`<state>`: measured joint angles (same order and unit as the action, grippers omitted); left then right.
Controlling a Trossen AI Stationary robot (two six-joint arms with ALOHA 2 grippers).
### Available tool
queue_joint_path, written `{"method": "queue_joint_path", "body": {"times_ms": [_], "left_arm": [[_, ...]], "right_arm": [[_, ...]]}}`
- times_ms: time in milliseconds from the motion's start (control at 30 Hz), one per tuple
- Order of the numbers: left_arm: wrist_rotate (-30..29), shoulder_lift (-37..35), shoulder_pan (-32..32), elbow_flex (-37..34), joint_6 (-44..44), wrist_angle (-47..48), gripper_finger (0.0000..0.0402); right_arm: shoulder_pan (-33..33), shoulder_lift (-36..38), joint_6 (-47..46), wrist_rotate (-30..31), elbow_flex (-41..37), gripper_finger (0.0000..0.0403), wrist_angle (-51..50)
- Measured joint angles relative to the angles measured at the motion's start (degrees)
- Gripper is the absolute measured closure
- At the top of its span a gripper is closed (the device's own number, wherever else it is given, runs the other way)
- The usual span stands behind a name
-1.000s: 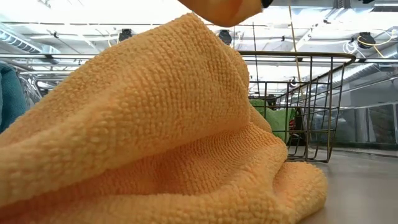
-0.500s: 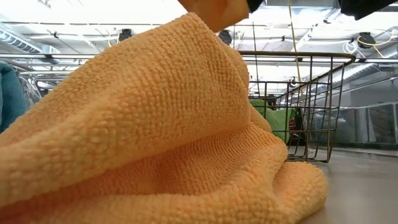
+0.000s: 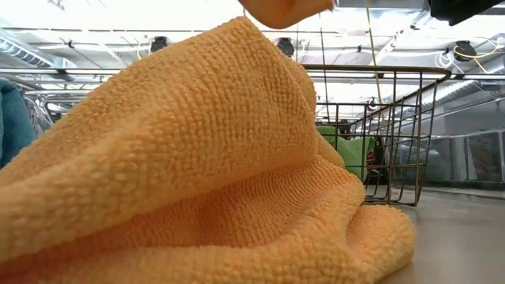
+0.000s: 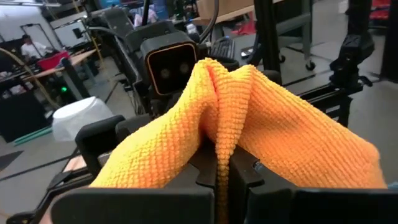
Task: Sort microfiber towel by color & place in baskets
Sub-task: Put the top yellow microfiber towel into the left transparent bin
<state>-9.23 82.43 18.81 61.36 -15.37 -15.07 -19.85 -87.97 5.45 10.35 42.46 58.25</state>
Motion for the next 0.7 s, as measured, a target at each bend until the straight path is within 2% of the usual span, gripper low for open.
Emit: {"method": "queue_joint_path", "body": {"times_ms": [133,367,433,500,700], "left_arm": [[3.02,1.26,-1.16,0.02,0.31,-1.23,0.0393],[6.52,3.41,-1.96,0.04,4.43,-4.50,0.0383],[6.71,3.39,-2.16,0.04,6.55,-4.33,0.0365],[6.64,2.68,-2.11,0.03,9.00,-3.33,0.0337],[3.75,-1.74,0.04,0.02,11.87,3.60,0.0229]], "right_arm": [[0.04,0.01,0.40,0.00,0.00,0.0226,0.14],[-0.03,0.05,0.72,-0.41,-0.13,0.0378,-0.85],[-0.05,0.05,1.01,-0.10,-0.13,0.0389,-1.09],[-0.03,0.05,0.72,0.20,-0.12,0.0382,-1.38],[0.02,0.11,1.06,0.36,0.04,0.0388,-1.44]]}}
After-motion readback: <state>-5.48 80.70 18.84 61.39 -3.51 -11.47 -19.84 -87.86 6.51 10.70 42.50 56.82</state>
